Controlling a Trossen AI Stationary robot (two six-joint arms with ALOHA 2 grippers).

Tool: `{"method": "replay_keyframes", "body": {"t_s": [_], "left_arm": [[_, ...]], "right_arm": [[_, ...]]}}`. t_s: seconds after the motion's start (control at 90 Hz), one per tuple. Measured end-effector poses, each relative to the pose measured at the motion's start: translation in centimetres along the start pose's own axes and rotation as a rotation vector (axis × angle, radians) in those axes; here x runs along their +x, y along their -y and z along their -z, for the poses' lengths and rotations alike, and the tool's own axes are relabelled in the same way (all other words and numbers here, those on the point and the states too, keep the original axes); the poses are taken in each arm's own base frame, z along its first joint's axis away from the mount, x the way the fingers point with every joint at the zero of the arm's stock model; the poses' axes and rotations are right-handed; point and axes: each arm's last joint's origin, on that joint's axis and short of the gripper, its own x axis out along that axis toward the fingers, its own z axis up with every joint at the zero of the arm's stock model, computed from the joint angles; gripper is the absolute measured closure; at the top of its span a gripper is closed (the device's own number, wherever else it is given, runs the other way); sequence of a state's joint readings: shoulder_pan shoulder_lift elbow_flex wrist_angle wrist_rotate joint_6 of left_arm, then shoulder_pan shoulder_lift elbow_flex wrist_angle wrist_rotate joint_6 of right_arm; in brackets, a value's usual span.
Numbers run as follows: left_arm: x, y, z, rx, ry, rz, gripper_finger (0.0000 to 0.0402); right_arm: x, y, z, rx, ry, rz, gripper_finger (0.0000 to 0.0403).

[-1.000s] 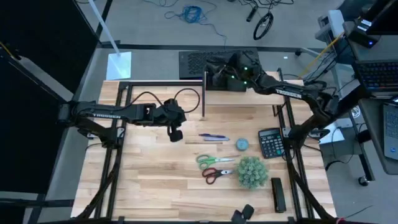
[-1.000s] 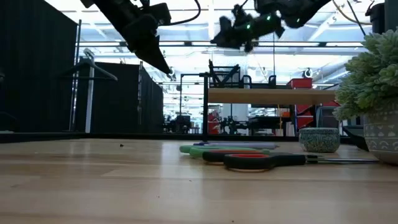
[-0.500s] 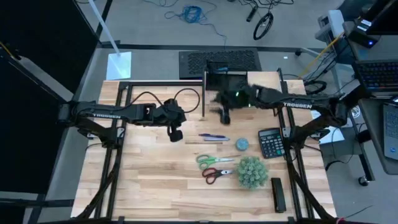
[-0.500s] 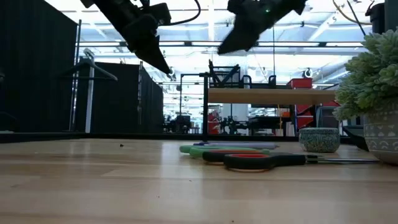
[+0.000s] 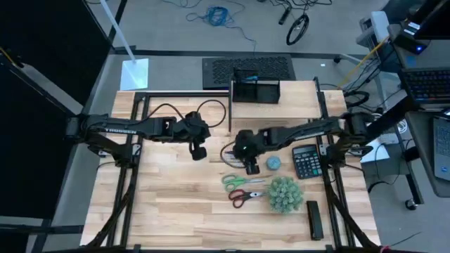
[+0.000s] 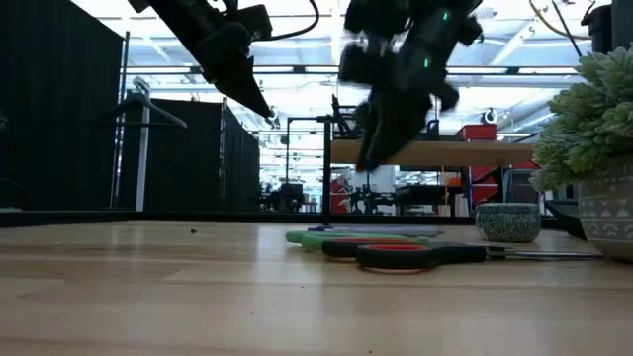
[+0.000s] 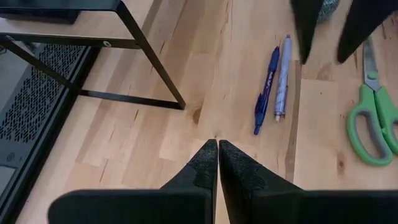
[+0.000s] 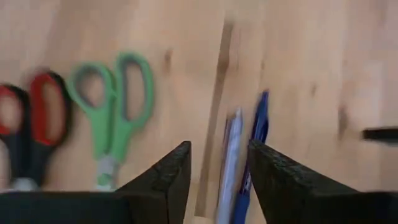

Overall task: Pick and place office supplies into organizer
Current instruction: Put the purple pen into the black desk organizer on the shelf

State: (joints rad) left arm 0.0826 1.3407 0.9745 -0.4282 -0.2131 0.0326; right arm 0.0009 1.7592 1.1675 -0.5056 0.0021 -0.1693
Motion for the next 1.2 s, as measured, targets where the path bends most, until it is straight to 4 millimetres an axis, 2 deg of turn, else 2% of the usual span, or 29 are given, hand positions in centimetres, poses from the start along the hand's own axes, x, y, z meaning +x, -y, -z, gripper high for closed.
{"method": "replay_keyframes", "body": {"t_s": [0.211, 0.333, 0.644, 0.767, 0.956, 1.067, 1.2], "left_arm": [[0.0, 0.0, 0.0, 0.000, -0.001, 0.000, 0.0398], [0.0, 0.0, 0.0, 0.000, -0.001, 0.000, 0.0398], [0.0, 0.0, 0.0, 0.000, -0.001, 0.000, 0.0398], [0.0, 0.0, 0.0, 0.000, 0.000, 0.000, 0.0398], [0.0, 0.0, 0.0, 0.000, 0.000, 0.000, 0.0398], [0.0, 0.0, 0.0, 0.000, 0.000, 0.000, 0.0398], [0.0, 0.0, 0.0, 0.000, 0.000, 0.000, 0.0398]], "right_arm": [[3.3, -0.1, 0.8, 0.041, -0.097, 0.026, 0.0280], [4.0, 0.1, 1.1, 0.034, -0.130, 0.094, 0.0290], [5.8, 0.3, 1.6, 0.034, -0.165, 0.085, 0.0304], [5.9, 0.2, 1.6, 0.033, -0.169, 0.081, 0.0320], [5.9, 0.2, 1.7, 0.032, -0.177, 0.077, 0.0388], [5.6, 0.2, 1.6, 0.033, -0.171, 0.078, 0.0388], [4.3, 0.3, 1.5, 0.034, -0.151, 0.084, 0.0390]]}}
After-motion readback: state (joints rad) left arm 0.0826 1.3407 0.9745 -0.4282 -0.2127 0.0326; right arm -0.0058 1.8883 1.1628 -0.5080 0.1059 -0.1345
